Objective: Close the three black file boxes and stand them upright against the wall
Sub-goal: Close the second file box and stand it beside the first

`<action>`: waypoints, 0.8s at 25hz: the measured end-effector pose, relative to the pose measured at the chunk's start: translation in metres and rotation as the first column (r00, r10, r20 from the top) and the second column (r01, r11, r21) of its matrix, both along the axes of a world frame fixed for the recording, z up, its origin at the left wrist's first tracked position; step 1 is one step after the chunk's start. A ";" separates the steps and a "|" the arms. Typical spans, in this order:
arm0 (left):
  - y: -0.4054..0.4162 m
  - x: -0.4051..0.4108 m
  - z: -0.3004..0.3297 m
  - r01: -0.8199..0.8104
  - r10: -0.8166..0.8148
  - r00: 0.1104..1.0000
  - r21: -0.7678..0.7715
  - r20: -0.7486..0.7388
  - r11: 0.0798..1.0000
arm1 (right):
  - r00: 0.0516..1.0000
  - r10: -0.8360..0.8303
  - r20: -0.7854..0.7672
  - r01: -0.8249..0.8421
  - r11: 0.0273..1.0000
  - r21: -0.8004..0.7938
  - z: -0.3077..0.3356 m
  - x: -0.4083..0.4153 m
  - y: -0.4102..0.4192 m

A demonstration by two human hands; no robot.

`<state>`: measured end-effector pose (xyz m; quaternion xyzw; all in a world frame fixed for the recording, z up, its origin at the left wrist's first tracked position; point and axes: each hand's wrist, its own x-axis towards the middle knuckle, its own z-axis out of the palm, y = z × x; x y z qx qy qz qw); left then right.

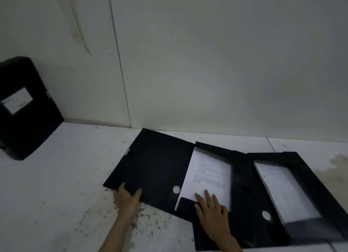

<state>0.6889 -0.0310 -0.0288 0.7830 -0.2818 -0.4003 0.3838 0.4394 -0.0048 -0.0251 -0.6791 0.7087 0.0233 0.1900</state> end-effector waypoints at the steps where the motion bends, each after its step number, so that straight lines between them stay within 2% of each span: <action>1: -0.003 -0.005 0.004 -0.088 0.085 0.994 -0.060 -0.063 0.994 | 1.000 0.007 -0.010 -0.007 1.000 -0.005 -0.002 0.000 0.000; 3: -0.008 -0.007 0.009 -0.288 0.263 0.942 -0.097 -0.208 0.953 | 0.999 0.014 -0.029 -0.013 1.000 0.016 -0.002 0.001 0.001; 5: -0.011 -0.002 0.011 -0.493 0.436 0.826 -0.084 -0.358 0.866 | 0.998 0.000 -0.060 0.003 0.998 0.055 -0.002 -0.001 0.002; 7: -0.009 -0.001 0.017 -0.581 0.459 0.732 -0.110 -0.504 0.806 | 0.998 0.028 -0.053 -0.024 0.996 0.085 -0.008 -0.001 0.005; 9: -0.006 -0.005 0.027 -0.488 0.338 0.796 -0.201 -0.502 0.850 | 0.998 0.039 -0.058 -0.037 0.998 0.045 -0.017 -0.003 0.006; 11: -0.003 -0.009 0.039 -0.348 0.234 0.899 -0.281 -0.369 0.895 | 0.996 0.055 -0.077 -0.051 0.997 0.050 -0.009 -0.003 0.007; 13: 0.000 -0.009 0.050 -0.316 0.218 0.931 -0.349 -0.293 0.882 | 0.993 0.082 -0.080 -0.077 0.995 0.061 -0.001 0.001 0.003; 14: 0.004 -0.008 0.056 -0.333 0.235 0.931 -0.380 -0.280 0.863 | 0.992 0.130 -0.007 -0.129 0.991 0.040 0.000 0.006 0.001; 16: 0.014 -0.001 0.071 -0.417 0.339 0.907 -0.432 -0.249 0.799 | 0.943 0.177 0.283 -0.206 0.976 0.074 0.007 0.022 0.001; 18: 0.027 0.011 0.086 -0.508 0.469 0.858 -0.482 -0.208 0.714 | 0.812 0.180 0.555 -0.249 0.967 0.050 0.019 0.045 0.003; 20: 0.039 0.027 0.101 -0.521 0.548 0.828 -0.528 -0.121 0.671 | 0.653 0.162 0.740 -0.206 0.978 -0.032 0.029 0.069 0.005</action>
